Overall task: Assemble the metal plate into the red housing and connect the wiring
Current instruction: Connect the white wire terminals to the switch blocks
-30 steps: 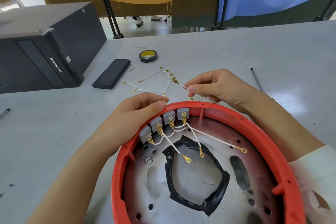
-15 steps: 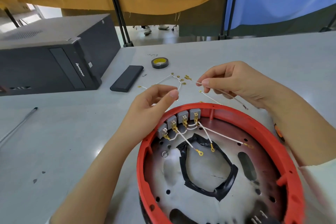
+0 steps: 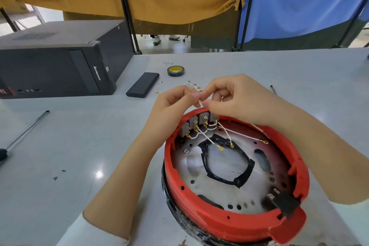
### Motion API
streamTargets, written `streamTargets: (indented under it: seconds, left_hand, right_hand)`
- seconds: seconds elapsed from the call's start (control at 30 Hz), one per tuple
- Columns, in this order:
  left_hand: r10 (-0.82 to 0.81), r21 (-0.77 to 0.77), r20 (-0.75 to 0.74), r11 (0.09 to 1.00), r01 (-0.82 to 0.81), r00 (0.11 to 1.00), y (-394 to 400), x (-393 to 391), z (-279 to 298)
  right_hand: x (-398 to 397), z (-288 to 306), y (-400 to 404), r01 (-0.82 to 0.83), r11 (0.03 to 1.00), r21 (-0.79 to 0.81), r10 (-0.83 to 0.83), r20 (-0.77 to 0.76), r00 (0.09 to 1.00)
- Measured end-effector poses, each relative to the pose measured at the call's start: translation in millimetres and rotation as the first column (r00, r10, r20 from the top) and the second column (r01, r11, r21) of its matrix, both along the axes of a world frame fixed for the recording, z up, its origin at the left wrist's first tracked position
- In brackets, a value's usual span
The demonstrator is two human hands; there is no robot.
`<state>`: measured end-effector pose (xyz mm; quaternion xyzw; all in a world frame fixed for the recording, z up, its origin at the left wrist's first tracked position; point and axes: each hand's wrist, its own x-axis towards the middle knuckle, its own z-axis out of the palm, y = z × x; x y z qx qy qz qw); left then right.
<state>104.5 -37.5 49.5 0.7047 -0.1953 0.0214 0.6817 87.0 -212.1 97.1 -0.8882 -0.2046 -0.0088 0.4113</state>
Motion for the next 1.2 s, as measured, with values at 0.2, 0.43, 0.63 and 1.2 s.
streamTargets:
  seconds: [0.2, 0.43, 0.63, 1.2]
  left_hand:
    - [-0.029, -0.058, -0.123, 0.998, 0.022, 0.992, -3, 2, -3]
    - [0.010, 0.009, -0.181, 1.000, -0.008, 0.983, -5, 0, -2]
    - [-0.006, 0.028, -0.214, 1.000, 0.012, 0.977, 0, 6, -4]
    - [-0.052, -0.059, -0.327, 0.998, 0.034, 0.944, -3, 6, -17]
  right_hand:
    - [-10, -13, 19, 0.152, 0.987, -0.043, -0.143, 0.164, 0.976]
    - [-14, -22, 21, 0.190, 0.976, -0.108, -0.155, 0.275, 0.949]
    - [-13, -19, 22, 0.175, 0.983, -0.052, -0.158, 0.246, 0.956]
    - [-21, -41, 27, 0.087, 0.943, -0.321, -0.037, 0.160, 0.986]
